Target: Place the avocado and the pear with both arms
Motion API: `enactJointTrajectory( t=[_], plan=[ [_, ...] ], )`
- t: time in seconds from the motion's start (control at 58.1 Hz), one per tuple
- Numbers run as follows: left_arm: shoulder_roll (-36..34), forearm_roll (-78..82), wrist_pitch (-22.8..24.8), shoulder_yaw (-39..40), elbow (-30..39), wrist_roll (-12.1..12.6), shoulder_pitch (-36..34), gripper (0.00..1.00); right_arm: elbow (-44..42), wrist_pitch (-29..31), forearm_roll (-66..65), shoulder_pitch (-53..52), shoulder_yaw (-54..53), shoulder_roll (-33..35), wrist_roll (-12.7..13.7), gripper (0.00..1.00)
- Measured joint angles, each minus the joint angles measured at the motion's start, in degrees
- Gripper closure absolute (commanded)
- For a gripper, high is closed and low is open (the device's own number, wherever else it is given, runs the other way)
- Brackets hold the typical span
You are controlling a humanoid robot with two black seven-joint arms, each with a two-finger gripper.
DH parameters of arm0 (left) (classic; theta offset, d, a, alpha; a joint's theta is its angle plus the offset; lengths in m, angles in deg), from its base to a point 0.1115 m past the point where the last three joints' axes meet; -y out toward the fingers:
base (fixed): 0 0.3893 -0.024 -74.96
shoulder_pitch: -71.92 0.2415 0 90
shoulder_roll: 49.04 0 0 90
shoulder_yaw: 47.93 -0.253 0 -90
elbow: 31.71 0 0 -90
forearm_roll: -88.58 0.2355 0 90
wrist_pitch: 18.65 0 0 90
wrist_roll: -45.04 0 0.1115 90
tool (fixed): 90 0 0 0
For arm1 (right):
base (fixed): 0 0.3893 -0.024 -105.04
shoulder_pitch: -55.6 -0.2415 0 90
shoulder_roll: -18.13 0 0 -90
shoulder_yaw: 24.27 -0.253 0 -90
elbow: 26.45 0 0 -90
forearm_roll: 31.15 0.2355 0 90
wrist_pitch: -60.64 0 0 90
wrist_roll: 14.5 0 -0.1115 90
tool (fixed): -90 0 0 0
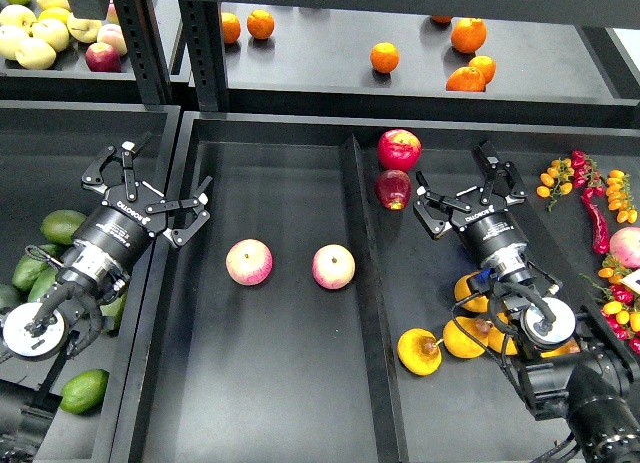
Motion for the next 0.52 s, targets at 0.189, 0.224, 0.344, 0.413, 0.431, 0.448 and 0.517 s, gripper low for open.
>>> enactJointTrajectory(
  t=[0.189,0.224,0.344,0.413,0.431,0.448,0.517],
  plan=[
    [0.0,0.0,0.0,-0.1,0.2,0.0,0.3,0.00,0.9,0.0,0.0,2.3,0.0,0.0,0.2,0.01],
    [0.0,0.0,0.0,-0.1,0.3,0.0,0.4,0.00,1.1,0.0,0.0,2.4,-0.1,0.0,0.2,0.01],
    [0.0,0.0,0.0,-0.1,0.3,0.0,0.4,0.00,1.2,0.0,0.0,2.4,-0.1,0.0,0.3,0.01],
    [0.0,0.0,0.0,-0.1,0.3,0.0,0.4,0.00,1.2,0.0,0.0,2.4,-0.1,0.0,0.3,0.01],
    [0.0,0.0,0.0,-0.1,0.3,0.0,0.4,0.00,1.2,0.0,0.0,2.4,-0.1,0.0,0.3,0.01],
    [0.0,0.0,0.0,-0.1,0.4,0.0,0.4,0.00,1.2,0.0,0.0,2.4,-0.1,0.0,0.3,0.01],
    [0.0,0.0,0.0,-0.1,0.4,0.1,0.4,0.00,1.2,0.0,0.0,2.5,-0.2,0.0,0.3,0.01]
  ],
)
